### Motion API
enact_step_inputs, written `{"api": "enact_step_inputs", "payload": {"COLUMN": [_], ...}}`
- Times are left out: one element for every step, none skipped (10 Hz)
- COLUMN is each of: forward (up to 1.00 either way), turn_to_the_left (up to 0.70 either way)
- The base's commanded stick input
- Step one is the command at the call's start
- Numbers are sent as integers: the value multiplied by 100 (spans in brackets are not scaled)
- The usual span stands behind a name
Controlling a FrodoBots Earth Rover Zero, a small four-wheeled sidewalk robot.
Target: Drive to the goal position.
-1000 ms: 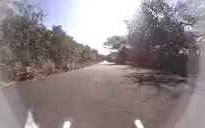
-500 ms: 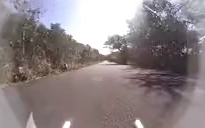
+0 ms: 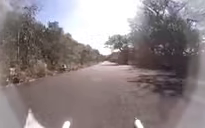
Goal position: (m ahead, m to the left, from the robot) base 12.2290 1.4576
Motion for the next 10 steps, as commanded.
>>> {"api": "enact_step_inputs", "payload": {"forward": [85, 85, 85, 85, 85, 85, 85, 85, 85, 85], "turn_to_the_left": [0, 0, 0, 0, 0, 0, 0, 0, 0, 0]}}
